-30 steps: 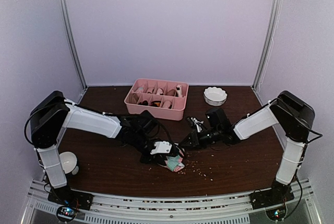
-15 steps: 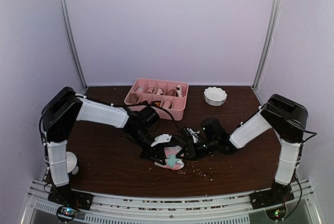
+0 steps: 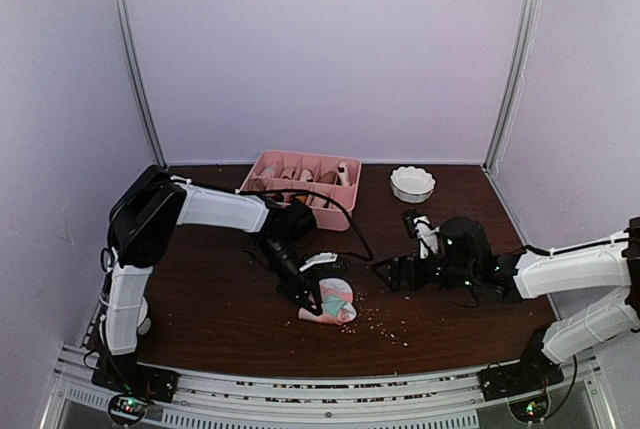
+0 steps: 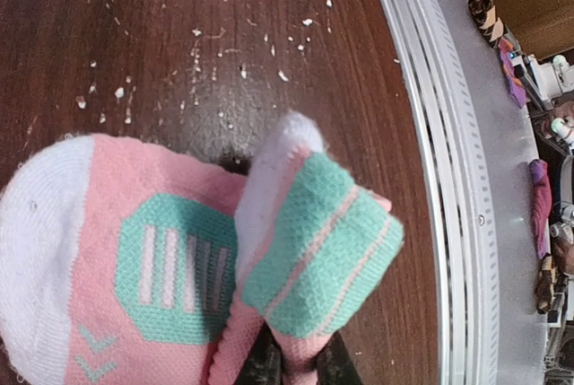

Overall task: Roll the socks
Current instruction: Roll the sock at the center of the board.

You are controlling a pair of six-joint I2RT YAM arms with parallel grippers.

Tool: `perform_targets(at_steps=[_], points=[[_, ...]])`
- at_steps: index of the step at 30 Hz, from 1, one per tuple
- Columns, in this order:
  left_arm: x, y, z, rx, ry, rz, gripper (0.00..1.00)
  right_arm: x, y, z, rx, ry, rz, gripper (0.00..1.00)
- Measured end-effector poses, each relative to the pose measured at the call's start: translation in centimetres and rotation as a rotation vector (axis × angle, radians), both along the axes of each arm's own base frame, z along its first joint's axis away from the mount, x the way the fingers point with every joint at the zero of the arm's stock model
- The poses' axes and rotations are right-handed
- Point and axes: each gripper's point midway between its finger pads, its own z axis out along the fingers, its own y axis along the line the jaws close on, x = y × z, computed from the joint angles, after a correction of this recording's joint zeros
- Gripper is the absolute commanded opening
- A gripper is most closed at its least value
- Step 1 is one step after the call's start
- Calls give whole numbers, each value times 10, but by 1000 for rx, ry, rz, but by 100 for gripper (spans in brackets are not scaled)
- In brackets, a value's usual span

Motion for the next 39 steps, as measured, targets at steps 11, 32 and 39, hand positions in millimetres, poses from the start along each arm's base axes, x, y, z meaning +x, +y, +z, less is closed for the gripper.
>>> perform_targets(at_steps=[11,32,39], points=[[-7,-2,-1,44,127,4,1,-52,18,-42,-79,-9,171,100],[-14,3,-1,57,219,31,3,-76,104,-48,-95,-146,327,83],[-16,6,-2,56,255,45,3,-80,60,-36,41,-149,225,90]])
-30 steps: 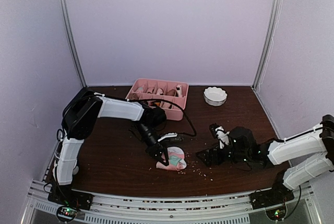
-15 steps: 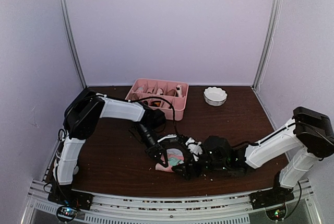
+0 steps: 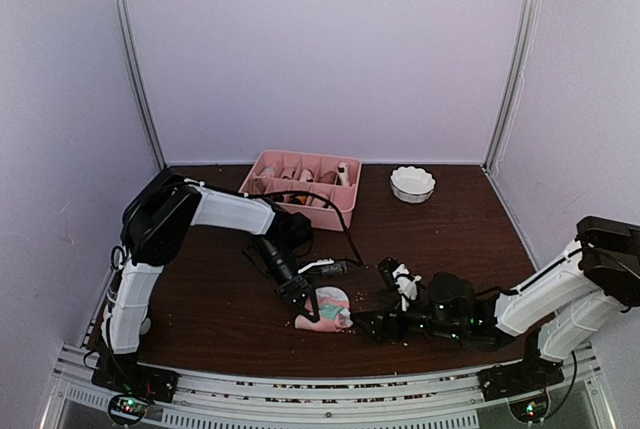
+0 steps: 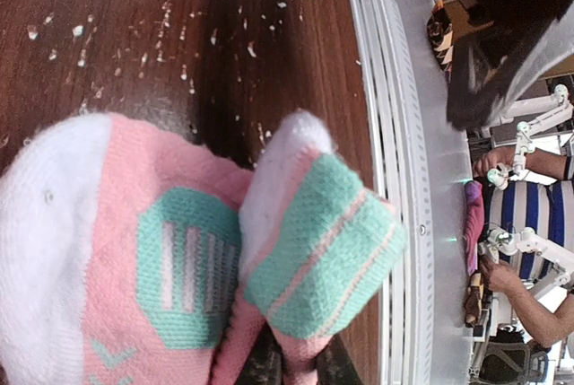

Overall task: Roll the socks
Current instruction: Roll the sock at the center of the board.

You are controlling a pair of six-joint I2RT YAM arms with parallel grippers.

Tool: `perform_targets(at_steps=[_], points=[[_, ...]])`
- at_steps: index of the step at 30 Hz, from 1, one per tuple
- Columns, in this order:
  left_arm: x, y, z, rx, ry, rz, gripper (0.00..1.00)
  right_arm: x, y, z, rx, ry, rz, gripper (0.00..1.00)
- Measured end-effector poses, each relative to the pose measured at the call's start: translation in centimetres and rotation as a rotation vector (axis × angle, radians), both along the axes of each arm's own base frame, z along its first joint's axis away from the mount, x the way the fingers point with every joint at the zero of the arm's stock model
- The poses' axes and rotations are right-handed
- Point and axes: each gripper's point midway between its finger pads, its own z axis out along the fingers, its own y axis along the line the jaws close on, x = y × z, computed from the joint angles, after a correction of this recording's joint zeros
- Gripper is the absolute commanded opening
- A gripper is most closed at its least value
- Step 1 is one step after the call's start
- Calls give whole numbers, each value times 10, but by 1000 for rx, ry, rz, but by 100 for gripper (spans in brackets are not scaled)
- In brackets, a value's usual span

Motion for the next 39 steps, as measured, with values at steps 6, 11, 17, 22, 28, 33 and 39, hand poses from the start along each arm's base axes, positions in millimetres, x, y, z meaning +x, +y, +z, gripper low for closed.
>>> perform_targets(at_steps=[6,11,17,22,28,33,39], points=[[0,-1,0,12,15,13,4,-4,-19,10,88,12,-40,90],[0,-1,0,15,26,19,4,-7,-1,14,78,6,-5,88],[0,-1,0,16,30,22,4,5,49,22,39,-41,48,85],[0,-1,0,16,31,22,4,11,66,4,-33,-48,69,80],[0,-1,0,16,31,22,5,6,61,-18,-101,-25,91,69],[0,-1,0,16,31,22,8,1,60,-26,-122,1,111,38],[0,-1,0,7,24,18,88,-6,64,-28,-105,33,137,0]])
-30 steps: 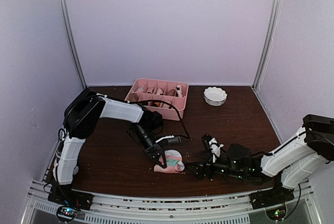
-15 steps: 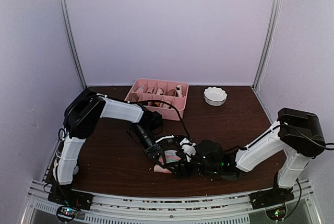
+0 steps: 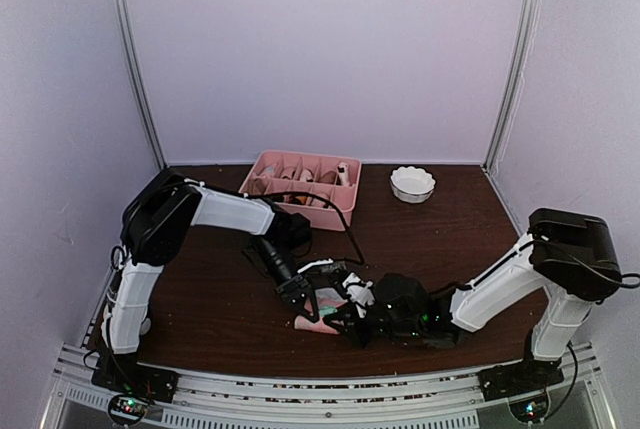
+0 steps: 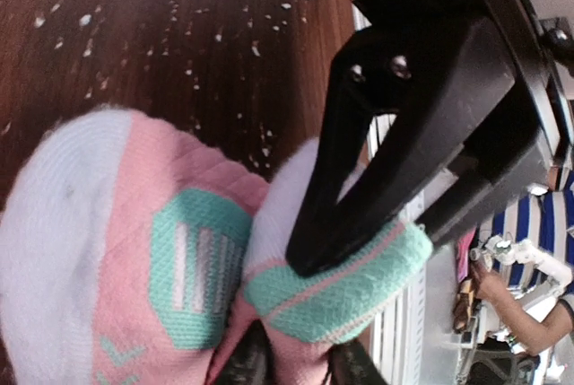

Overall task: Roll the socks
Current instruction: Roll the sock at the center of the board.

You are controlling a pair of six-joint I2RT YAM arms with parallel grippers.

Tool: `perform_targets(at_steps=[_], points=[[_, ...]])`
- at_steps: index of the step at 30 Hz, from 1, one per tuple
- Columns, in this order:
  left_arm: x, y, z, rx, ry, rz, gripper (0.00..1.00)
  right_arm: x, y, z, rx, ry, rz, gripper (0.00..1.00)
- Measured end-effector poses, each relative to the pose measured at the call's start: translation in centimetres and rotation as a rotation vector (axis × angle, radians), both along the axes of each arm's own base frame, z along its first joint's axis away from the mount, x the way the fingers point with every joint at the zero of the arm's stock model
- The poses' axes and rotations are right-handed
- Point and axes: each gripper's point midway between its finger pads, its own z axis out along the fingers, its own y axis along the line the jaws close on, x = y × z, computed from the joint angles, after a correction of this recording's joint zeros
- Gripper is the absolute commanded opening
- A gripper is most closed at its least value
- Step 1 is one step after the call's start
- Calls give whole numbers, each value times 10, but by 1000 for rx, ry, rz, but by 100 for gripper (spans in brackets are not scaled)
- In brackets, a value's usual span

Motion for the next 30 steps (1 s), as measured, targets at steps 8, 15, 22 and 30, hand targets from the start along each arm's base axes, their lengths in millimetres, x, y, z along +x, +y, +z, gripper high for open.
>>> perform_targets(at_steps=[8,15,22,30], points=[[2,22,13,-58,-297,-15,98,9,-5,-2,29,72,-38,0],[63,46,58,-26,-835,157,98,14,-11,-8,48,159,-32,0],[148,49,90,37,-1085,364,98,17,-11,-10,37,226,-3,0],[189,69,111,102,-1161,473,98,24,-11,-13,5,325,6,0]])
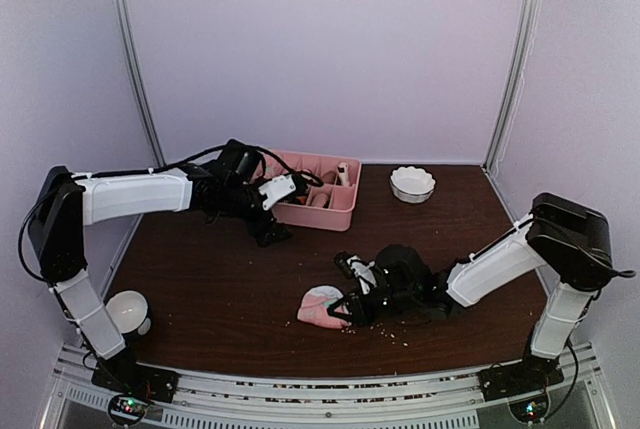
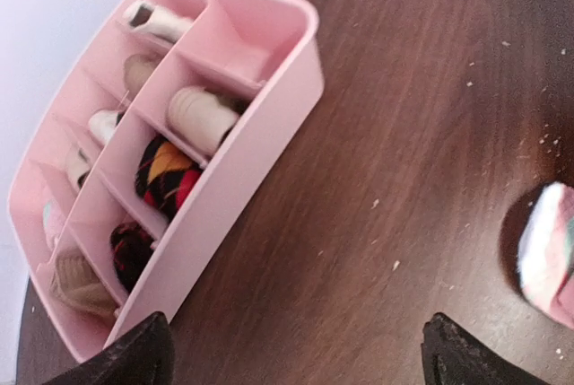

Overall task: Roll the socks
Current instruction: Roll the sock at the center of the board.

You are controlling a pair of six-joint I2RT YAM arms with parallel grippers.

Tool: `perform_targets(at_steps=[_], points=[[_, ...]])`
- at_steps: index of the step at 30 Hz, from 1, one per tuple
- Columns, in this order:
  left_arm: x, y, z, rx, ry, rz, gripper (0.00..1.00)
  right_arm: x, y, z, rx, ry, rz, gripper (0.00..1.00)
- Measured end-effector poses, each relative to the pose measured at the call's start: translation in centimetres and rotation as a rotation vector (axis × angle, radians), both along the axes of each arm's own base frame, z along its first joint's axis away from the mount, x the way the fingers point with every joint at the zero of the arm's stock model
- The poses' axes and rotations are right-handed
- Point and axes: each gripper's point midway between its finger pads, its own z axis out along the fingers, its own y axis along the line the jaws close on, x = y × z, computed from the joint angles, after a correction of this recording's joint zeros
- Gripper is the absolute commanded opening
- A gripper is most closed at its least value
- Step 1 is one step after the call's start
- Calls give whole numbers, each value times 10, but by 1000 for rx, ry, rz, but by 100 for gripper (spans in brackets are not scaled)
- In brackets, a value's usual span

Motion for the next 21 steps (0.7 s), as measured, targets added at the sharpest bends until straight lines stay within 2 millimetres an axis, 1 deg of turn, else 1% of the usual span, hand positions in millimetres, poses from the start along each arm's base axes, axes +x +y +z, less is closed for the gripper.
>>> perform_targets(at_steps=[2,3,4,5,8,9,10,11,14,17,21], points=[[5,13,2,-10,-25,13,98,2,-3,-1,5,33,-10,0],[3,22,0,4,-56,9,98,3,-5,-2,9,54,-16,0],[-9,25,-4,29,-75,-22,98,4,-7,-3,16,78,-22,0],[-24,23,-9,55,-89,-74,98,5,-9,-4,20,100,-26,0],[-76,-2,-22,110,-117,-286,98,9,-10,-9,31,163,-30,0],[-89,-8,-26,123,-121,-351,96,10,-10,-10,36,189,-29,0],[-106,-20,-29,125,-125,-425,94,11,-10,-10,39,205,-28,0],[-117,-27,-30,129,-130,-477,92,11,-10,-13,41,229,-29,0],[-134,-39,-34,133,-142,-568,83,11,-11,-19,39,292,-30,0],[-150,-48,-45,153,-134,-636,75,10,-9,-21,45,342,-31,0],[-169,-58,-65,191,-116,-707,73,11,-10,-21,49,375,-46,1]])
